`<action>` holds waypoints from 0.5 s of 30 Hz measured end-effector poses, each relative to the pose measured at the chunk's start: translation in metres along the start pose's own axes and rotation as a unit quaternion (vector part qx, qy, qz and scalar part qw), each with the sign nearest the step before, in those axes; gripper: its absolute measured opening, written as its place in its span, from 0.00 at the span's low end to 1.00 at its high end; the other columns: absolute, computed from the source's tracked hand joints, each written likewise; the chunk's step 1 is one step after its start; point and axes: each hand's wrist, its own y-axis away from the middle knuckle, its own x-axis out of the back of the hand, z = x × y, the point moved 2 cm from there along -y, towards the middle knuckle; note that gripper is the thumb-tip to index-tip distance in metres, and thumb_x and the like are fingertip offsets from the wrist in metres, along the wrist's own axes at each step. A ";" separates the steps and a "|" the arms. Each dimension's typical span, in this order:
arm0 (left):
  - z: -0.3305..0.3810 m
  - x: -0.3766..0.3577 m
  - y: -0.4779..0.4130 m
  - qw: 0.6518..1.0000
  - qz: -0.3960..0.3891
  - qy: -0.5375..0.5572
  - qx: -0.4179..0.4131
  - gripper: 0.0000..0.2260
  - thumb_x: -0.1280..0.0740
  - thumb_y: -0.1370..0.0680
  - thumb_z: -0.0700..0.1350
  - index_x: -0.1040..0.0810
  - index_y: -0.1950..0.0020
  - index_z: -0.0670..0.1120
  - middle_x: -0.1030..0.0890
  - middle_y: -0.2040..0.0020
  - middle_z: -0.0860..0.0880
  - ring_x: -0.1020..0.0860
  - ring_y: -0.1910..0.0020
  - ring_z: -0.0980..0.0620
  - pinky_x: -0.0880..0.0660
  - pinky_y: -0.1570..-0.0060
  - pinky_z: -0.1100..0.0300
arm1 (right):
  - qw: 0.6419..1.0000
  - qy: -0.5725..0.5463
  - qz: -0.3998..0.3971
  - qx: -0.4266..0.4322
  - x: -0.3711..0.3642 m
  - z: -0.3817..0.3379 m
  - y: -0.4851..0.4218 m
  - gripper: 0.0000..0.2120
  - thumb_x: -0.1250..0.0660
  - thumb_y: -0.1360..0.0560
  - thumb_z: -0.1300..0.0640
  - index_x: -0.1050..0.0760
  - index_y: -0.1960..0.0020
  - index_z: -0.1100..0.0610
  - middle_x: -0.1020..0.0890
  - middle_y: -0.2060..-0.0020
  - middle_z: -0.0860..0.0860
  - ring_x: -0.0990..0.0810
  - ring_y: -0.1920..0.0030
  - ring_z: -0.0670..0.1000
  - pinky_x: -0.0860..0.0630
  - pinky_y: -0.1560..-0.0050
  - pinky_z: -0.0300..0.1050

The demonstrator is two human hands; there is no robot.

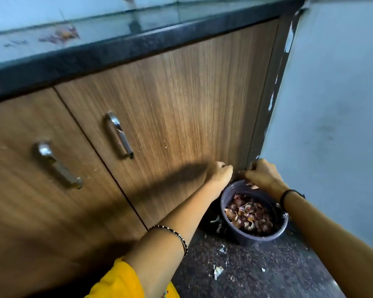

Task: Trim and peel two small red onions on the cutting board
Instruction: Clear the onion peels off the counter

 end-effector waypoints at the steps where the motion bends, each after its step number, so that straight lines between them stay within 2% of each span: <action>1: 0.005 0.008 0.006 1.000 0.007 -0.013 -0.016 0.14 0.37 0.20 0.44 0.25 0.35 0.42 0.20 0.44 0.43 0.21 0.43 0.44 0.24 0.41 0.53 | 1.000 0.011 0.002 0.020 0.006 -0.014 0.008 0.11 0.25 0.27 0.58 0.21 0.63 0.64 0.18 0.69 0.55 0.18 0.61 0.57 0.23 0.59 0.46; 3: 0.019 0.026 0.024 0.998 0.019 -0.019 -0.053 0.11 0.38 0.21 0.41 0.23 0.40 0.44 0.18 0.45 0.43 0.20 0.41 0.42 0.22 0.40 0.51 | 0.998 0.015 0.009 0.068 0.019 -0.044 0.025 0.10 0.26 0.28 0.60 0.22 0.66 0.59 0.19 0.72 0.51 0.19 0.67 0.52 0.26 0.64 0.41; 5: 0.035 0.046 0.044 0.993 0.035 -0.023 -0.107 0.11 0.38 0.22 0.38 0.19 0.45 0.42 0.16 0.46 0.42 0.18 0.43 0.43 0.22 0.43 0.54 | 0.994 0.000 0.016 0.110 0.032 -0.073 0.041 0.09 0.27 0.27 0.61 0.21 0.66 0.56 0.17 0.73 0.51 0.18 0.70 0.52 0.22 0.68 0.39; 9: 0.077 0.089 0.092 0.970 0.089 -0.059 -0.220 0.13 0.39 0.20 0.37 0.17 0.41 0.44 0.16 0.44 0.44 0.20 0.42 0.47 0.28 0.47 0.60 | 0.980 -0.036 0.040 0.190 0.055 -0.129 0.067 0.03 0.26 0.26 0.60 0.18 0.58 0.57 0.14 0.66 0.53 0.14 0.66 0.47 0.18 0.66 0.41; 12: 0.105 0.118 0.118 0.953 0.127 -0.069 -0.266 0.14 0.39 0.20 0.38 0.18 0.39 0.45 0.17 0.41 0.43 0.22 0.38 0.46 0.28 0.42 0.60 | 0.968 -0.069 0.063 0.233 0.070 -0.170 0.086 0.02 0.27 0.25 0.61 0.18 0.56 0.58 0.14 0.64 0.53 0.15 0.67 0.44 0.21 0.70 0.34; 15: 0.130 0.154 0.147 0.934 0.164 -0.066 -0.310 0.14 0.39 0.20 0.40 0.19 0.38 0.46 0.17 0.40 0.43 0.22 0.37 0.46 0.28 0.39 0.60 | 0.951 -0.085 0.082 0.285 0.082 -0.215 0.107 0.01 0.28 0.25 0.62 0.18 0.54 0.58 0.14 0.64 0.52 0.16 0.67 0.43 0.22 0.71 0.33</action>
